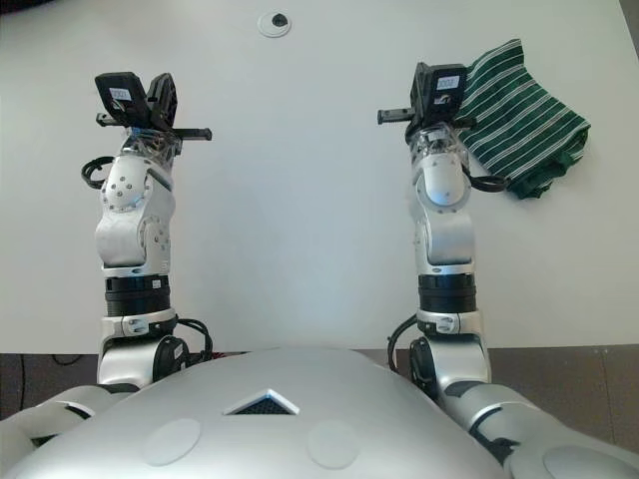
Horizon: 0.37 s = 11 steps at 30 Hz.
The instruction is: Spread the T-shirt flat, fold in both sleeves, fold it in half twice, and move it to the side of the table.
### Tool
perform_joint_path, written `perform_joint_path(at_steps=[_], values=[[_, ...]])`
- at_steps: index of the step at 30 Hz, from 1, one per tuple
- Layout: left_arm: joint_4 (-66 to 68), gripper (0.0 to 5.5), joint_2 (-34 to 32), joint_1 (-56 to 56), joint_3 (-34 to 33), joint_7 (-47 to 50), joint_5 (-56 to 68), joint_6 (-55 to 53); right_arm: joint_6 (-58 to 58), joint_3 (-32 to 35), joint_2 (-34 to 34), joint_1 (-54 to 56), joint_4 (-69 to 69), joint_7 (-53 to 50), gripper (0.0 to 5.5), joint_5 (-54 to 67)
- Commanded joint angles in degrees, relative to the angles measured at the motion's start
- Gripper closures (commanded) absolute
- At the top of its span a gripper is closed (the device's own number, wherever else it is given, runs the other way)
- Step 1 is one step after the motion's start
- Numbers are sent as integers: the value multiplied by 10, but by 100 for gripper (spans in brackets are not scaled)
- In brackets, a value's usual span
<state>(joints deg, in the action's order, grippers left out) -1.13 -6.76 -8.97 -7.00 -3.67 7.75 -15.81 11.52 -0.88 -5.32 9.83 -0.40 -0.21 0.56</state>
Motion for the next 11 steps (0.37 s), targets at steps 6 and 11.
perform_joint_path(at_steps=[6, 11], values=[[25, 549, -3, -11, 4, 7, -19, 19, 5, 11, -9, 11, 20, 13, 550, -10], [59, 549, -25, -42, -9, 0, -24, 31, -4, 22, -5, 2, 32, 4, 550, -15]])
